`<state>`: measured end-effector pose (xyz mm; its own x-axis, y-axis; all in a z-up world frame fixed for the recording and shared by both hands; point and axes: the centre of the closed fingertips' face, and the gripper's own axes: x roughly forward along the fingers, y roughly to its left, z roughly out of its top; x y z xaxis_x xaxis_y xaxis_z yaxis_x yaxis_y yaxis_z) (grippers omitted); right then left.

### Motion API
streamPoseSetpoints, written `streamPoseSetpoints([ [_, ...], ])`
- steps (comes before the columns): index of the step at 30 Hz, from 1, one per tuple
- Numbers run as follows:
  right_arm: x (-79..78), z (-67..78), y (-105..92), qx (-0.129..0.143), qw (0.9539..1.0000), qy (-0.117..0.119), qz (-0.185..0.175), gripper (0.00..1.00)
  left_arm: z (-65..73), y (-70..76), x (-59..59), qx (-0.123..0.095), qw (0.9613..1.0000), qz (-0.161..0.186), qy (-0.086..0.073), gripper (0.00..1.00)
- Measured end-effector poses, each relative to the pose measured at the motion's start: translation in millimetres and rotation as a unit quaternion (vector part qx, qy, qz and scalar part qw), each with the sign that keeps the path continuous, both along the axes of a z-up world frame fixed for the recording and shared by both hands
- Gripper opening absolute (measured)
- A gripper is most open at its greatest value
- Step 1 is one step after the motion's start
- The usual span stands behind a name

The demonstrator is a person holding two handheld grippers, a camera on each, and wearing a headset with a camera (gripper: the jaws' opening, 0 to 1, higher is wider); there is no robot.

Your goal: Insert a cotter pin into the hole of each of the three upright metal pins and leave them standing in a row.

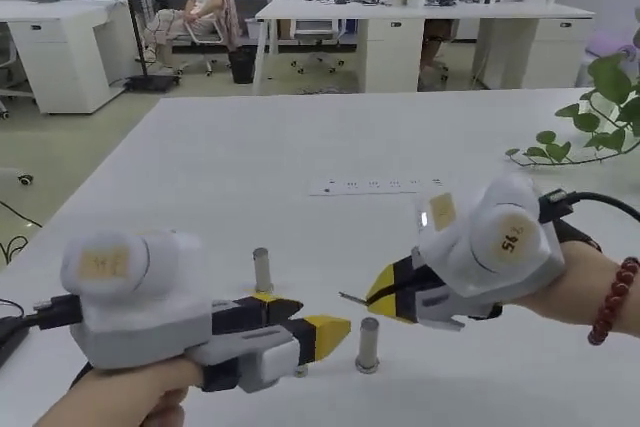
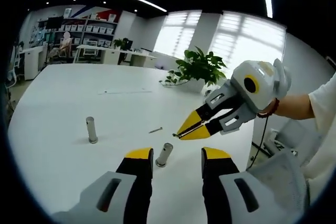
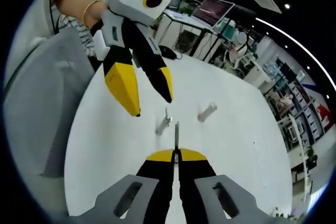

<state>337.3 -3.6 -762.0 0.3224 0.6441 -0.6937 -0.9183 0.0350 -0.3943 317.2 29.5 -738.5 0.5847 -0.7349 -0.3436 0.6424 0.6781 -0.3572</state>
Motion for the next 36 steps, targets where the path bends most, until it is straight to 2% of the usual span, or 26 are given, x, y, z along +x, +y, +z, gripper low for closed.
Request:
streamPoseSetpoints([
  [4,-5.5,1.5,6.8,0.001,0.9999,-0.006,0.011,0.03,-0.3,-1.9,0.5,-0.010,0.9999,0.002,0.011,0.32],
  [7,-9.6,1.1,11.3,-0.001,0.9997,-0.011,0.021,0.03,-0.3,-4.6,0.2,-0.023,0.9994,0.001,0.026,0.31],
  [11,-14.3,0.3,16.0,-0.004,0.9994,-0.016,0.032,0.03,-0.4,-6.1,0.0,-0.029,0.9990,0.002,0.034,0.26],
  [13,-15.2,0.1,17.2,-0.005,0.9992,-0.018,0.034,0.03,-1.3,-6.3,0.8,-0.037,0.9982,0.007,0.046,0.24],
  [20,-18.5,0.7,21.3,-0.004,0.9990,-0.021,0.040,0.03,-4.9,-6.9,0.7,-0.044,0.9968,0.013,0.065,0.14],
  [29,-22.3,2.2,24.9,-0.004,0.9985,-0.029,0.047,0.03,-12.2,-5.5,0.5,-0.049,0.9948,0.021,0.087,0.06],
  [36,-26.2,1.3,28.0,-0.003,0.9982,-0.026,0.053,0.03,-14.3,-3.2,1.1,-0.051,0.9943,0.026,0.090,0.01],
])
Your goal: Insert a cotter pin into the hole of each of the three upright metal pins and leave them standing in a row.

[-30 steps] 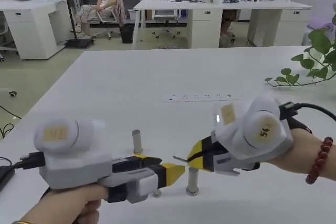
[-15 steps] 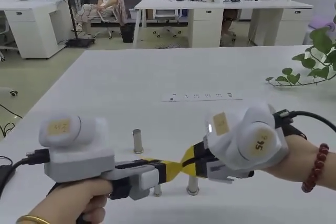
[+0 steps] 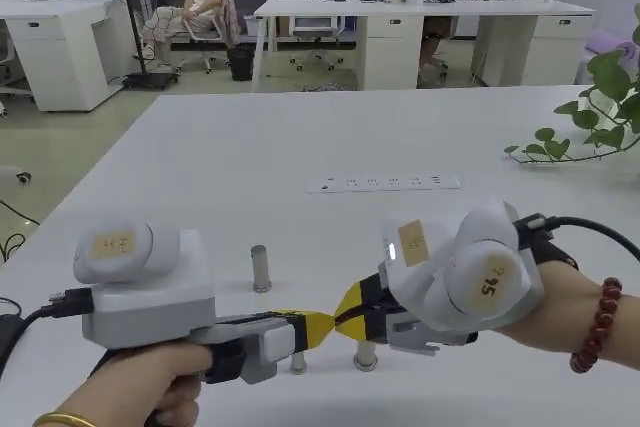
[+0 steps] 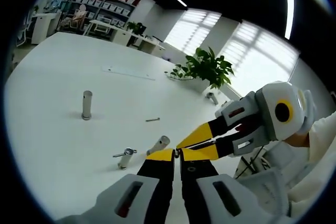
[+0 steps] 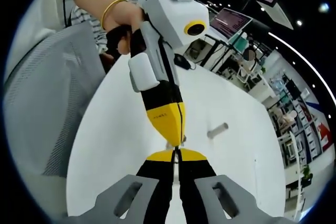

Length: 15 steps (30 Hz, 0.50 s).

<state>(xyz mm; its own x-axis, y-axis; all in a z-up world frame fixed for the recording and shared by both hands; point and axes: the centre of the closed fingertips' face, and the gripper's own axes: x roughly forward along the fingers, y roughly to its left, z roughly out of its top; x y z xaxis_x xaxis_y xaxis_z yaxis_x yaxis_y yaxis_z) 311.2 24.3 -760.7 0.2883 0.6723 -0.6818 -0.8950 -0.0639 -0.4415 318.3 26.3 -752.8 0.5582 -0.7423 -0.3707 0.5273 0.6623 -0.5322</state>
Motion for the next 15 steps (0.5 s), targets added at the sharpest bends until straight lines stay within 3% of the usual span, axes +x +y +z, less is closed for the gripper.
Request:
streamPoseSetpoints([
  [5,-0.3,1.3,1.9,0.003,1.0000,-0.001,0.001,0.03,-0.7,-0.7,-2.1,0.003,1.0000,-0.003,0.002,0.01],
  [11,-1.3,1.1,2.2,0.007,1.0000,0.003,-0.001,0.03,-0.4,-0.7,-3.2,0.010,0.9998,-0.015,-0.012,0.01],
  [13,-0.8,1.6,2.4,0.011,0.9999,0.006,-0.005,0.03,0.7,-1.0,-3.3,0.017,0.9993,-0.019,-0.026,0.01],
  [15,-0.4,2.3,2.6,0.016,0.9998,0.010,-0.008,0.04,1.4,-1.0,-4.0,0.018,0.9992,-0.020,-0.030,0.00],
])
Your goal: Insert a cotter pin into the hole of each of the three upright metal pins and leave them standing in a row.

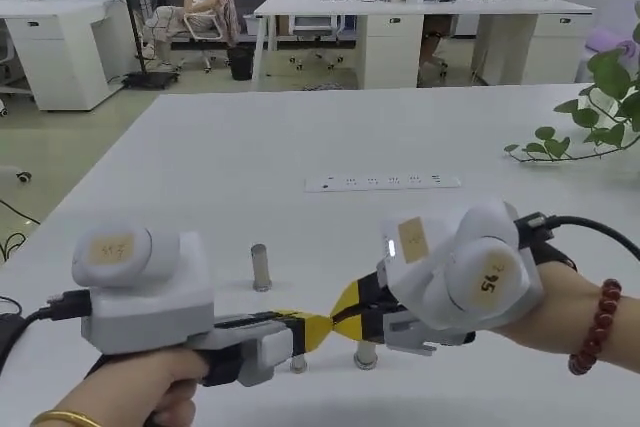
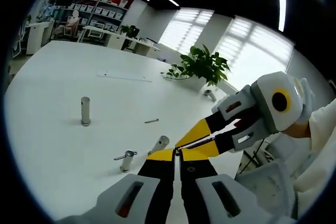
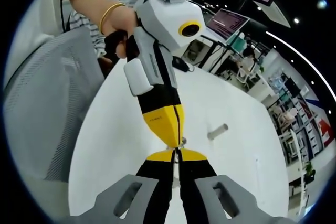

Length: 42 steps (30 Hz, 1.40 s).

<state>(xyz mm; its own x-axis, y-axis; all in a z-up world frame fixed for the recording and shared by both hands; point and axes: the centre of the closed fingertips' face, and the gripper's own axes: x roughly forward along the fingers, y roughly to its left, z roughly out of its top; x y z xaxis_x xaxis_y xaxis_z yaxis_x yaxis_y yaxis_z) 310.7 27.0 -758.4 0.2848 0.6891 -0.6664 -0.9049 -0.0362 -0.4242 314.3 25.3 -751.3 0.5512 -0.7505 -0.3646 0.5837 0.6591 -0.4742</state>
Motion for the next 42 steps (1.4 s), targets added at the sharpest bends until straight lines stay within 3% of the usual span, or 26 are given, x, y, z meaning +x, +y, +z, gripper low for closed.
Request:
streamPoseSetpoints([
  [9,-1.0,-1.1,-1.6,0.011,0.9998,0.013,-0.005,0.06,0.8,0.1,0.1,0.000,1.0000,-0.004,-0.008,0.00],
  [15,-1.9,0.2,-4.8,0.027,0.9988,0.037,-0.018,0.09,-1.4,1.6,-2.2,0.011,0.9998,-0.009,-0.014,0.00],
  [17,-3.2,0.2,-7.3,0.033,0.9975,0.056,-0.026,0.10,-2.2,2.0,-3.4,0.016,0.9997,-0.012,-0.016,0.00],
  [23,-6.0,2.4,-15.5,0.055,0.9912,0.114,-0.039,0.13,-3.9,1.4,-9.4,0.033,0.9984,-0.033,-0.032,0.00],
  [25,-11.8,2.1,-17.0,0.063,0.9863,0.147,-0.039,0.14,-3.5,0.6,-11.7,0.037,0.9978,-0.041,-0.038,0.00],
  [27,-15.0,2.0,-18.9,0.066,0.9836,0.164,-0.035,0.15,-3.2,-0.7,-12.9,0.039,0.9971,-0.049,-0.044,0.00],
  [34,-26.3,1.6,-23.4,0.072,0.9729,0.218,-0.027,0.18,-0.7,-7.4,-24.0,0.050,0.9929,-0.087,-0.063,0.00],
  [37,-29.2,1.6,-24.7,0.071,0.9706,0.229,-0.018,0.18,-0.7,-9.0,-27.2,0.055,0.9910,-0.101,-0.069,0.00],
  [42,-35.6,1.9,-26.9,0.075,0.9621,0.262,-0.004,0.18,2.5,-13.3,-33.0,0.048,0.9880,-0.125,-0.077,0.00],
])
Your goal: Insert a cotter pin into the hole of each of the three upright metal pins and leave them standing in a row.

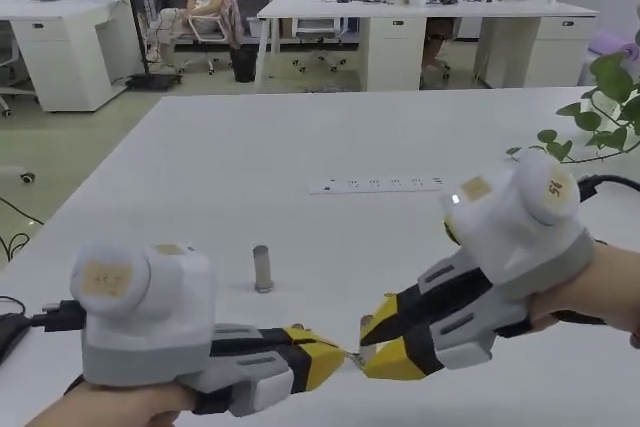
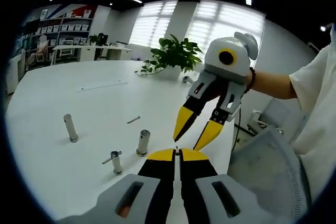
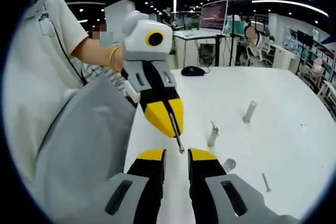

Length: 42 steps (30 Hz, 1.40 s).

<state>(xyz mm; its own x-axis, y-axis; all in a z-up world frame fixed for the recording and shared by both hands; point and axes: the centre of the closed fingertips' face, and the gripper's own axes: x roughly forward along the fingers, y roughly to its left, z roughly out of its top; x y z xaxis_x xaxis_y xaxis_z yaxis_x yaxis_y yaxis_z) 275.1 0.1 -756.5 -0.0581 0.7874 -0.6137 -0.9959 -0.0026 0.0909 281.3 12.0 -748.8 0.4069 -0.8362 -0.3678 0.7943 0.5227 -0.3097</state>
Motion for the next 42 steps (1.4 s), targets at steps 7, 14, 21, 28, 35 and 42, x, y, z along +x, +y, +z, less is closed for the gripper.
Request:
streamPoseSetpoints([
  [7,-9.4,1.7,-2.3,0.012,0.9991,0.035,0.021,0.17,3.2,-6.3,-9.6,-0.003,0.9993,-0.037,-0.010,0.00],
  [14,-20.8,0.2,-5.1,0.012,0.9972,0.059,0.044,0.17,3.5,-12.1,-18.5,-0.003,0.9975,-0.070,-0.014,0.00],
  [21,-26.4,-4.7,-6.8,0.008,0.9959,0.072,0.054,0.16,2.9,-15.9,-24.8,-0.001,0.9957,-0.091,-0.017,0.00],
  [28,-33.3,-6.5,-5.2,0.011,0.9939,0.093,0.059,0.12,2.3,-17.5,-28.7,0.001,0.9945,-0.103,-0.022,0.00],
  [35,-37.7,-8.5,-3.2,0.010,0.9930,0.101,0.062,0.11,2.2,-19.5,-33.7,0.004,0.9929,-0.116,-0.029,0.00],
  [42,-38.9,-9.8,-3.3,0.009,0.9930,0.096,0.068,0.06,1.5,-20.1,-37.2,0.007,0.9917,-0.124,-0.032,0.00],
])
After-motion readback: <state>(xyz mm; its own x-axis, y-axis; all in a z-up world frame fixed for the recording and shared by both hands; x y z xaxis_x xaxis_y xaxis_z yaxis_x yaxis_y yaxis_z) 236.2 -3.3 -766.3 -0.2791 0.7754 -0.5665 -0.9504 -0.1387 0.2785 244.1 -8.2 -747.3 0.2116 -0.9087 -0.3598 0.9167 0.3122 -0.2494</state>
